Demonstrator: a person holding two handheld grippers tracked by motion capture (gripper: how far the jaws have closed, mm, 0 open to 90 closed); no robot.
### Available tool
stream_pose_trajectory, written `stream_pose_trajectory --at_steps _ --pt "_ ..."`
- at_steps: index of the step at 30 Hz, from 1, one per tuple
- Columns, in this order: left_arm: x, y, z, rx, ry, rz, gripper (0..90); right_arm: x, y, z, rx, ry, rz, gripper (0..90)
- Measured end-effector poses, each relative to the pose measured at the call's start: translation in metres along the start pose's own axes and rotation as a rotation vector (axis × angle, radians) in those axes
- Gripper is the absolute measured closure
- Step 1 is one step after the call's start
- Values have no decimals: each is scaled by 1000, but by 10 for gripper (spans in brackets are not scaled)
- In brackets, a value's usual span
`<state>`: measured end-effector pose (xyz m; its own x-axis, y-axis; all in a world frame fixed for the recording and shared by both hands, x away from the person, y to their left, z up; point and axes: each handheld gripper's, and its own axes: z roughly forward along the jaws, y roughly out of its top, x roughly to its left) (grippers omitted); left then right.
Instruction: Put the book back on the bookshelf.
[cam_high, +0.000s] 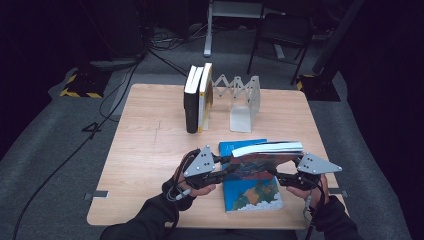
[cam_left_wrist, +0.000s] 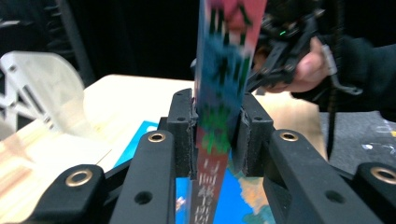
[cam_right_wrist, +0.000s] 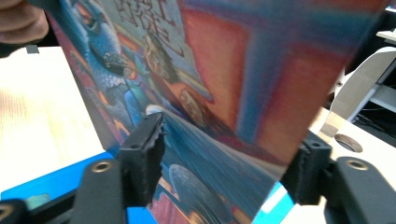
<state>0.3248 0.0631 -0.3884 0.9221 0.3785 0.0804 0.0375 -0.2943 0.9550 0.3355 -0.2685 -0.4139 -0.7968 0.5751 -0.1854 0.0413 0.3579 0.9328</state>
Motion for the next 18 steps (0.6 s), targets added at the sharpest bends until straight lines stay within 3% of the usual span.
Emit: stream_pose_trajectory --at_steps 4,11,15,18 --pt "4 -9 6 54 31 16 702 -2 0 -1 -8 7 15 464" --pt "14 -29 25 114 -9 -10 629 -2 -1 -2 -24 20 17 527" --pt "14 -30 34 121 -20 -14 579 -2 -2 -2 -31 25 17 532" --pt "15 -26 40 100 -36 -21 560 -3 -3 -2 -36 35 19 533"
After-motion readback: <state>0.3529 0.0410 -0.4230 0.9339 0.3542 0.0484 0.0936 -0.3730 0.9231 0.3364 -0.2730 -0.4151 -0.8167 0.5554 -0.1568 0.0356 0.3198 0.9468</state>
